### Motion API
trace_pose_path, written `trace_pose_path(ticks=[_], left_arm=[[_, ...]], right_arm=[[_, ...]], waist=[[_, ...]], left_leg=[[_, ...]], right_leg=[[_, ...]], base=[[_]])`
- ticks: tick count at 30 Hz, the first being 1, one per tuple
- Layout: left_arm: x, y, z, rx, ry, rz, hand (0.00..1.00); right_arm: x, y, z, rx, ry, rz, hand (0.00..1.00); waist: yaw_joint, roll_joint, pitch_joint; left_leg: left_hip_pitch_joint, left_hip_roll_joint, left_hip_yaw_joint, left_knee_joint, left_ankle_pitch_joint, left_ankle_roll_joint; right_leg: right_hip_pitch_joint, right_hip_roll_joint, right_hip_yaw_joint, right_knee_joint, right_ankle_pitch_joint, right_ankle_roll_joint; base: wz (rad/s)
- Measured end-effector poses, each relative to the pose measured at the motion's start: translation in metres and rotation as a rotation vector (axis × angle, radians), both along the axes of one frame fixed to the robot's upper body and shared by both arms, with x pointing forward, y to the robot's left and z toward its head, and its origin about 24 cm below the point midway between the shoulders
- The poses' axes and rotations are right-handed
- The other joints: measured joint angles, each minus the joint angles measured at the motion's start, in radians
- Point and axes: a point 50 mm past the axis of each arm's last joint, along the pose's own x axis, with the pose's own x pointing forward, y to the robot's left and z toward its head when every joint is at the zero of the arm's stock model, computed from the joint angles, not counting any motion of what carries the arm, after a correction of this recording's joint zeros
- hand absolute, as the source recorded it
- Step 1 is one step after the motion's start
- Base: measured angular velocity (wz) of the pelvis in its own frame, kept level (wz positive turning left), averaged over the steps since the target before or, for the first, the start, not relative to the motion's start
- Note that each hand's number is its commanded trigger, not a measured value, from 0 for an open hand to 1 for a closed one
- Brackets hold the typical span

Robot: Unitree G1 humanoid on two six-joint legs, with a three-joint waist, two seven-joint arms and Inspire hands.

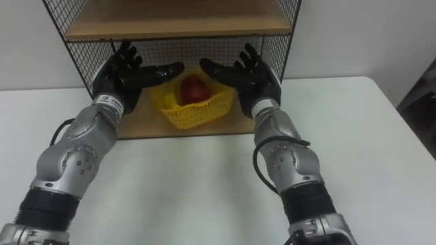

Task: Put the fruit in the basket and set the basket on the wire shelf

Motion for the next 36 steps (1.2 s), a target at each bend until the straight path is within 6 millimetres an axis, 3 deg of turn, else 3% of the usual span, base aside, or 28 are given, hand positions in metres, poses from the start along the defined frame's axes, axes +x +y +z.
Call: trace_pose_path(ticks=[8,12,24,36], left_arm=[[-0.014,0.009,-0.009,0.014,0.006,0.016,0.0],[-0.022,0.015,-0.018,0.026,0.031,0.027,0.0],[-0.045,0.029,-0.02,0.007,-0.009,0.023,0.0],[-0.081,0.052,-0.035,0.097,0.007,0.027,0.0]], right_arm=[[-0.006,-0.007,0.001,-0.013,-0.025,-0.015,0.0],[-0.018,-0.01,-0.006,-0.021,-0.025,-0.006,0.0],[-0.053,-0.027,-0.019,-0.124,-0.033,-0.012,0.0],[-0.084,-0.055,-0.016,-0.194,-0.078,-0.049,0.0]], waist=[[-0.001,0.0,0.0002],[-0.001,-0.001,0.0005],[0.003,-0.002,0.0012],[-0.001,-0.002,-0.0007]], left_leg=[[0.006,0.0,0.0,-0.002,0.0,0.0],[0.004,0.0,0.001,-0.002,0.0,-0.001],[0.0,0.001,0.0,-0.009,0.0,-0.001],[-0.003,0.0,-0.005,-0.012,0.001,-0.002]], right_leg=[[0.005,0.0,0.001,0.0,-0.001,0.001],[0.005,0.0,0.0,-0.001,-0.006,0.002],[0.003,0.002,-0.002,-0.014,-0.008,0.012],[-0.001,0.001,-0.002,-0.014,-0.011,0.013]], base=[[0.0],[0.0],[0.0],[0.01]])
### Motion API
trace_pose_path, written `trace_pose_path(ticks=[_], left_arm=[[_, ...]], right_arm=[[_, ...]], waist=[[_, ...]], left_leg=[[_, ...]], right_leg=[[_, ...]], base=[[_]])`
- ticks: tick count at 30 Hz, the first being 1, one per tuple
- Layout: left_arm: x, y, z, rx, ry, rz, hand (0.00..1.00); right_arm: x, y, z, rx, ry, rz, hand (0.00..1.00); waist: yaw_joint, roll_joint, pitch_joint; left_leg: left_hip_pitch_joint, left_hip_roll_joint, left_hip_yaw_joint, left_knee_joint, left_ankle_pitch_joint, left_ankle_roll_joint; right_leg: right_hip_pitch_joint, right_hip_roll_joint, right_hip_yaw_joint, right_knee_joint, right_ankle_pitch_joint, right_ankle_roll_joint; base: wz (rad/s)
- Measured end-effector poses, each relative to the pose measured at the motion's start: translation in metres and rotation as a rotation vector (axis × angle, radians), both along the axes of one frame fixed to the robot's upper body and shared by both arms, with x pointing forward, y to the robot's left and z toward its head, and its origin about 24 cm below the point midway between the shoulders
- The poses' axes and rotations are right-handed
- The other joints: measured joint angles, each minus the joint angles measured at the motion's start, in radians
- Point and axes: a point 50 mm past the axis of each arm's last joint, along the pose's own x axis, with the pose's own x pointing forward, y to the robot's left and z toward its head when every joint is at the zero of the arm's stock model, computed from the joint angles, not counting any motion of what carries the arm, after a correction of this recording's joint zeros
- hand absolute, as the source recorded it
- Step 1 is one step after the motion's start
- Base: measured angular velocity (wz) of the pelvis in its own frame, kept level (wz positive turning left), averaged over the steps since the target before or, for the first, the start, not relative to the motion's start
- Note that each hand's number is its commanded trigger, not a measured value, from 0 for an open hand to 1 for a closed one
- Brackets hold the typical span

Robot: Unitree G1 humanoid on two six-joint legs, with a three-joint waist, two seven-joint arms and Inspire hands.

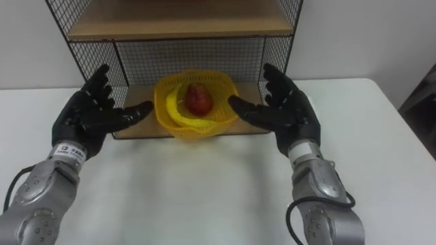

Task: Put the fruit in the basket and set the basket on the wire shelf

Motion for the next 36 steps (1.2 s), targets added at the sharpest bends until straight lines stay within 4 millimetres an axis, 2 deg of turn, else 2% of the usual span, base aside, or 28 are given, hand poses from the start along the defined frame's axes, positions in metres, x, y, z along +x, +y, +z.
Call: trace_pose_path(ticks=[6,8,11,13,15,16,19,23,25,29,30,32,34,36], left_arm=[[-0.021,0.013,0.007,0.149,-0.056,0.021,0.0],[-0.028,0.019,0.011,0.189,-0.087,0.057,0.0],[-0.038,0.041,0.025,0.233,-0.148,0.159,0.0],[-0.047,0.065,0.048,0.283,-0.262,0.338,0.0],[-0.058,0.081,0.069,0.336,-0.375,0.481,0.0],[-0.062,0.084,0.076,0.357,-0.411,0.525,0.0],[-0.086,0.096,0.112,0.523,-0.617,0.765,0.0],[-0.111,0.106,0.138,0.674,-0.796,1.02,0.0],[-0.128,0.114,0.155,0.737,-0.928,1.182,0.0],[-0.156,0.128,0.182,0.815,-1.111,1.404,0.0],[-0.164,0.132,0.191,0.827,-1.177,1.473,0.0],[-0.175,0.137,0.202,0.829,-1.271,1.563,0.0],[-0.186,0.146,0.213,0.841,-1.328,1.635,0.0],[-0.207,0.167,0.219,0.815,-1.317,1.76,0.0]], right_arm=[[-0.023,-0.021,0.007,-0.107,-0.033,-0.065,0.0],[-0.029,-0.033,0.014,-0.131,-0.071,-0.117,0.0],[-0.039,-0.059,0.029,-0.194,-0.14,-0.261,0.0],[-0.047,-0.077,0.047,-0.253,-0.216,-0.396,0.0],[-0.055,-0.087,0.06,-0.3,-0.286,-0.495,0.0],[-0.058,-0.089,0.065,-0.322,-0.307,-0.527,0.0],[-0.075,-0.107,0.088,-0.406,-0.433,-0.722,0.0],[-0.092,-0.12,0.119,-0.488,-0.597,-0.921,0.0],[-0.106,-0.134,0.145,-0.55,-0.722,-1.05,0.0],[-0.131,-0.148,0.185,-0.722,-0.905,-1.252,0.0],[-0.136,-0.15,0.198,-0.733,-0.978,-1.3,0.0],[-0.142,-0.155,0.214,-0.733,-1.074,-1.371,0.0],[-0.153,-0.17,0.226,-0.761,-1.103,-1.472,0.0],[-0.178,-0.189,0.238,-0.709,-1.129,-1.63,0.0]], waist=[[0.004,0.001,-0.0022],[0.002,0.002,-0.0019],[0.001,0.002,-0.0018],[0.004,0.002,-0.0016],[0.017,0.002,-0.0006],[0.021,0.002,-0.0003],[0.027,-0.001,-0.0004],[0.028,0.004,-0.001],[0.03,0.01,-0.0043],[0.034,0.008,-0.0019],[0.034,0.005,0.0006],[0.035,0.006,-0.0014],[0.038,0.003,-0.0034],[0.045,0.001,-0.0053]], left_leg=[[0.001,0.001,0.005,-0.005,-0.003,-0.005],[0.003,0.001,0.005,-0.007,-0.002,-0.006],[0.003,0.002,0.005,-0.007,-0.002,-0.007],[0.005,0.003,0.006,-0.008,-0.002,-0.009],[0.005,0.003,0.009,-0.008,-0.002,-0.009],[0.004,0.003,0.008,-0.008,-0.002,-0.009],[0.0,0.001,-0.004,-0.004,-0.003,-0.009],[-0.002,-0.002,-0.009,0.003,-0.005,-0.008],[-0.016,-0.001,-0.009,0.01,-0.008,-0.008],[-0.019,-0.001,-0.005,0.011,-0.009,-0.01],[-0.017,0.0,-0.005,0.011,-0.01,-0.011],[-0.021,0.001,-0.001,0.021,-0.016,-0.012],[-0.028,0.003,-0.002,0.03,-0.021,-0.013],[-0.036,0.001,-0.003,0.027,-0.021,-0.014]], right_leg=[[-0.003,0.001,0.01,0.0,-0.001,0.0],[-0.003,0.0,0.012,0.0,-0.002,0.0],[-0.005,0.003,0.014,0.001,-0.002,0.0],[-0.006,0.006,0.018,0.001,-0.002,-0.001],[-0.01,0.008,0.024,0.001,-0.001,-0.002],[-0.009,0.008,0.024,0.0,-0.001,-0.002],[-0.011,0.004,0.012,0.001,-0.006,0.001],[-0.019,0.001,0.012,0.019,-0.019,0.002],[-0.026,0.001,0.008,0.02,-0.02,0.002],[-0.042,0.0,0.01,0.039,-0.028,0.0],[-0.043,0.0,0.011,0.042,-0.03,-0.002],[-0.047,0.0,0.014,0.053,-0.038,-0.009],[-0.05,0.001,0.013,0.055,-0.04,-0.011],[-0.064,-0.003,0.011,0.066,-0.047,-0.011]], base=[[-0.06],[-0.02],[-0.02],[-0.05],[-0.06],[0.0],[0.14],[0.09],[0.0],[-0.05],[-0.09],[-0.09],[-0.02],[0.02]])
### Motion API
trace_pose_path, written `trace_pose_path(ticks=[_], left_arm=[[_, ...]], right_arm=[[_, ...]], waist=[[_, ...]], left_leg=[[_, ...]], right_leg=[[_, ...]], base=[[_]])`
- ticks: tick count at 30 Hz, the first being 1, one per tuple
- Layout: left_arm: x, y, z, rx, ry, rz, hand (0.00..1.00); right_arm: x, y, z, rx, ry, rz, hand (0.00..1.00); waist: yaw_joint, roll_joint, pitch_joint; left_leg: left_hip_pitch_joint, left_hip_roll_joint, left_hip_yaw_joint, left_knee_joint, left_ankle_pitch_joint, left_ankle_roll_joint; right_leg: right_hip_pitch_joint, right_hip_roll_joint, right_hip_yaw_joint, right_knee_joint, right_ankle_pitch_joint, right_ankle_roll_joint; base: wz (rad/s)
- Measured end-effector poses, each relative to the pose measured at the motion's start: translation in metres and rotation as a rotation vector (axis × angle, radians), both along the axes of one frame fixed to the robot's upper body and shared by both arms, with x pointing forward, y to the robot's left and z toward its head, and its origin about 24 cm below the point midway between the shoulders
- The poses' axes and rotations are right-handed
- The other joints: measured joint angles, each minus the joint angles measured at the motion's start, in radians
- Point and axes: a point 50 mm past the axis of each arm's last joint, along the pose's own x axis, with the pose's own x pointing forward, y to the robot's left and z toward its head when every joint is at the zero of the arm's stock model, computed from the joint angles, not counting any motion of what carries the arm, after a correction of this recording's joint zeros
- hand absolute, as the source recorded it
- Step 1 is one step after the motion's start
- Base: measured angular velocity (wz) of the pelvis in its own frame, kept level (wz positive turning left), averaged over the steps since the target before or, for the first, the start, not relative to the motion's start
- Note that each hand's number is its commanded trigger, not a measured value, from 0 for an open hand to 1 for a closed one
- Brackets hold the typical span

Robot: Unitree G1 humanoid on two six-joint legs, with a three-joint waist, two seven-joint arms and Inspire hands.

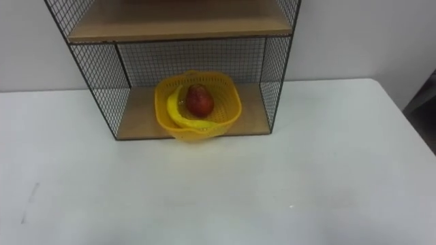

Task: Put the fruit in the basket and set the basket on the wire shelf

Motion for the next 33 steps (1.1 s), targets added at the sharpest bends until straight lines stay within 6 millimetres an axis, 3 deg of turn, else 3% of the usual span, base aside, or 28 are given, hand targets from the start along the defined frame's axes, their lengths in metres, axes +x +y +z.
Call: trace_pose_path(ticks=[4,7,9,10,12,13,15,16,18,19,20,22,25,27,28,31,33], left_arm=[[-0.034,0.047,-0.012,-0.248,-0.092,0.115,0.0],[-0.049,0.073,-0.032,-0.429,-0.077,0.171,0.0],[-0.068,0.094,-0.058,-0.638,-0.094,0.217,0.0],[-0.074,0.099,-0.067,-0.696,-0.108,0.225,0.0],[-0.092,0.11,-0.113,-0.945,-0.111,0.276,0.0],[-0.096,0.109,-0.127,-1.006,-0.108,0.281,0.0],[-0.111,0.097,-0.194,-1.289,-0.105,0.296,0.0],[-0.115,0.092,-0.21,-1.36,-0.123,0.299,0.0],[-0.129,0.066,-0.266,-1.615,-0.245,0.314,0.0],[-0.134,0.051,-0.286,-1.701,-0.304,0.331,0.0],[-0.137,0.045,-0.295,-1.737,-0.324,0.344,0.0],[-0.143,0.022,-0.319,-1.836,-0.316,0.371,0.0],[-0.15,0.0,-0.34,-1.934,-0.237,0.388,0.0],[-0.152,-0.029,-0.361,-2.047,-0.14,0.393,0.0],[-0.153,-0.036,-0.367,-2.08,-0.101,0.392,0.0],[-0.153,-0.055,-0.382,-2.199,0.136,0.355,0.0],[-0.147,-0.059,-0.39,-2.239,0.545,0.249,0.0]], right_arm=[[-0.036,-0.032,-0.003,0.163,-0.131,-0.166,0.0],[-0.046,-0.048,-0.016,0.28,-0.127,-0.245,0.0],[-0.059,-0.064,-0.033,0.429,-0.131,-0.276,0.0],[-0.063,-0.069,-0.039,0.471,-0.129,-0.286,0.0],[-0.082,-0.082,-0.073,0.656,-0.085,-0.362,0.0],[-0.087,-0.084,-0.086,0.708,-0.066,-0.384,0.0],[-0.11,-0.083,-0.147,0.953,0.011,-0.458,0.0],[-0.116,-0.081,-0.165,1.026,0.015,-0.465,0.0],[-0.136,-0.061,-0.239,1.355,-0.03,-0.507,0.0],[-0.146,-0.045,-0.268,1.478,-0.042,-0.551,0.0],[-0.15,-0.037,-0.28,1.533,-0.047,-0.57,0.0],[-0.164,-0.001,-0.323,1.72,-0.045,-0.635,0.0],[-0.174,0.037,-0.357,1.881,0.016,-0.663,0.0],[-0.174,0.069,-0.384,2.016,0.144,-0.67,0.0],[-0.174,0.076,-0.389,2.046,0.17,-0.677,0.0],[-0.166,0.093,-0.405,2.133,0.305,-0.669,0.0],[-0.157,0.096,-0.413,2.155,0.541,-0.541,0.0]], waist=[[-0.018,0.004,0.0007],[-0.024,0.002,-0.0046],[-0.029,0.005,-0.0139],[-0.03,0.005,-0.0148],[-0.032,0.005,-0.0145],[-0.033,0.005,-0.0142],[-0.022,0.008,-0.0159],[-0.022,0.008,-0.0166],[-0.026,0.008,-0.024],[-0.024,0.013,-0.0298],[-0.024,0.017,-0.031],[-0.021,0.02,-0.0297],[-0.02,0.021,-0.0299],[-0.023,0.02,-0.0304],[-0.027,0.019,-0.0305],[-0.033,0.009,-0.0271],[-0.035,-0.001,-0.0201]], left_leg=[[-0.014,-0.001,-0.005,0.008,0.0,-0.001],[-0.027,-0.002,-0.01,0.026,-0.01,-0.002],[-0.043,-0.002,-0.016,0.037,-0.016,-0.003],[-0.045,-0.002,-0.015,0.037,-0.016,-0.003],[-0.049,-0.002,-0.015,0.035,-0.016,-0.003],[-0.049,-0.001,-0.014,0.035,-0.016,-0.003],[-0.05,0.001,-0.001,0.035,-0.02,0.004],[-0.051,0.002,0.002,0.035,-0.021,0.004],[-0.06,0.009,0.007,0.039,-0.024,0.004],[-0.069,0.012,0.008,0.046,-0.027,0.004],[-0.071,0.013,0.01,0.05,-0.03,0.004],[-0.074,0.014,0.01,0.054,-0.035,0.003],[-0.069,0.017,0.023,0.052,-0.035,0.002],[-0.064,0.02,0.038,0.053,-0.035,0.0],[-0.063,0.019,0.038,0.054,-0.036,0.0],[-0.042,0.016,0.041,0.045,-0.037,0.003],[-0.016,0.016,0.055,0.029,-0.037,0.003]], right_leg=[[-0.007,0.0,-0.002,0.007,-0.008,0.002],[-0.022,-0.002,-0.003,0.028,-0.019,0.001],[-0.033,-0.001,-0.005,0.034,-0.022,-0.001],[-0.036,0.0,-0.002,0.034,-0.022,-0.001],[-0.038,-0.001,-0.002,0.038,-0.019,0.002],[-0.04,-0.002,-0.001,0.037,-0.019,0.003],[-0.045,-0.007,0.005,0.037,-0.022,-0.001],[-0.046,-0.007,0.009,0.037,-0.022,-0.001],[-0.051,-0.005,0.011,0.032,-0.023,0.0],[-0.052,-0.002,0.011,0.023,-0.023,0.0],[-0.052,-0.001,0.011,0.021,-0.023,0.0],[-0.052,-0.001,0.011,0.023,-0.021,0.002],[-0.051,0.0,0.018,0.025,-0.019,0.002],[-0.046,0.0,0.029,0.026,-0.014,0.004],[-0.045,0.0,0.03,0.025,-0.013,0.005],[-0.024,0.0,0.035,0.019,-0.01,0.008],[-0.004,-0.001,0.042,0.011,-0.004,0.011]], base=[[0.13],[0.0],[0.0],[0.0],[0.0],[0.0],[-0.05],[-0.05],[0.0],[0.0],[0.0],[0.0],[-0.06],[-0.11],[-0.04],[-0.07],[-0.01]])
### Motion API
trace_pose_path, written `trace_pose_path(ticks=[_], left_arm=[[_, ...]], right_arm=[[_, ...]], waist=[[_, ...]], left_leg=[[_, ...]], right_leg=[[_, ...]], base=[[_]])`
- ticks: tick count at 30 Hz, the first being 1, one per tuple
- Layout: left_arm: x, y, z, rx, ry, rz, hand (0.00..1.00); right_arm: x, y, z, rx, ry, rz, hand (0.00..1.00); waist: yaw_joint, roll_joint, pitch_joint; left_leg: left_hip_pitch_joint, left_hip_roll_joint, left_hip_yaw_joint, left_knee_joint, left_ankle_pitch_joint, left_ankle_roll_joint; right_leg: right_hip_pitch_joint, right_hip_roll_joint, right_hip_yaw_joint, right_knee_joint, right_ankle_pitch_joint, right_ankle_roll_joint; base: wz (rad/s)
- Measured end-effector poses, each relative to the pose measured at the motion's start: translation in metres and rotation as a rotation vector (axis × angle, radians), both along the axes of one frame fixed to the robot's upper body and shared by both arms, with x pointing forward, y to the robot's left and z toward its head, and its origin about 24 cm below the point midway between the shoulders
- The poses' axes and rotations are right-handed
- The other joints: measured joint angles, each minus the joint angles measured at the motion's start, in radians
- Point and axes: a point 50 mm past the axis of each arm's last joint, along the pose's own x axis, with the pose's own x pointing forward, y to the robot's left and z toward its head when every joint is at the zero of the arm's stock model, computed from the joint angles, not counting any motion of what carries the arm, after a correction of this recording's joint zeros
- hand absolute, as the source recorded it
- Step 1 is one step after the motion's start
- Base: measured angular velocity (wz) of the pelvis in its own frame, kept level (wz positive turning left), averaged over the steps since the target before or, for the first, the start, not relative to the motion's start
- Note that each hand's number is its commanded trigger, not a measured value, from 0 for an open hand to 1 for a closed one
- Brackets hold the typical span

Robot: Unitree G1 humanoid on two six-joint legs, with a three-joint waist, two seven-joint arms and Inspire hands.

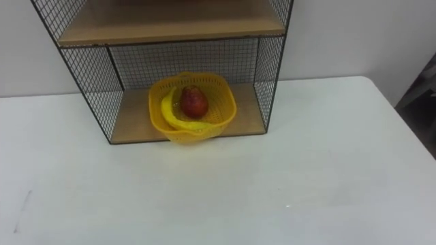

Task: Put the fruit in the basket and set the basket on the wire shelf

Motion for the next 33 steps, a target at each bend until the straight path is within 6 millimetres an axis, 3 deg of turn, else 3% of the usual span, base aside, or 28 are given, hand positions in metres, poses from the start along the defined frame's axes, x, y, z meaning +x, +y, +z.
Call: trace_pose_path(ticks=[4,5,9,19,24,33], left_arm=[[0.039,-0.002,-0.014,-0.224,0.048,-0.611,0.0],[0.046,-0.002,-0.015,-0.248,0.048,-0.677,0.0],[0.091,-0.007,-0.024,-0.361,0.001,-1.012,0.0],[0.101,-0.03,-0.034,-0.521,0.087,-1.262,0.0],[0.104,-0.039,-0.037,-0.57,0.166,-1.389,0.0],[0.104,-0.056,-0.041,-0.658,0.282,-1.542,0.0]], right_arm=[[0.03,-0.006,-0.01,0.155,-0.08,0.381,0.0],[0.036,-0.007,-0.012,0.176,-0.094,0.43,0.0],[0.068,-0.008,-0.018,0.293,-0.215,0.696,0.0],[0.09,0.019,-0.03,0.555,-0.191,1.099,0.0],[0.106,0.028,-0.032,0.621,-0.124,1.322,0.0],[0.113,0.039,-0.035,0.692,-0.065,1.489,0.0]], waist=[[-0.025,0.0,0.0042],[-0.03,-0.002,0.0054],[-0.052,-0.011,0.0262],[-0.056,-0.02,0.0314],[-0.028,-0.018,0.0313],[-0.021,-0.007,0.0317]], left_leg=[[0.018,0.0,-0.002,-0.003,0.0,-0.001],[0.022,0.0,-0.001,-0.007,0.001,-0.001],[0.044,0.001,-0.005,-0.014,0.006,-0.008],[0.046,0.0,-0.006,-0.03,0.028,-0.006],[0.057,0.002,0.004,-0.035,0.028,-0.006],[0.057,0.005,0.002,-0.034,0.028,-0.006]], right_leg=[[0.03,-0.004,-0.014,-0.029,0.011,0.004],[0.035,-0.004,-0.015,-0.031,0.012,0.003],[0.06,-0.001,-0.019,-0.05,0.022,0.001],[0.057,0.006,-0.019,-0.063,0.031,-0.001],[0.06,0.015,-0.007,-0.064,0.033,-0.002],[0.072,0.017,-0.011,-0.081,0.04,-0.004]], base=[[0.14],[0.07],[-0.02],[-0.01],[-0.08],[0.0]])
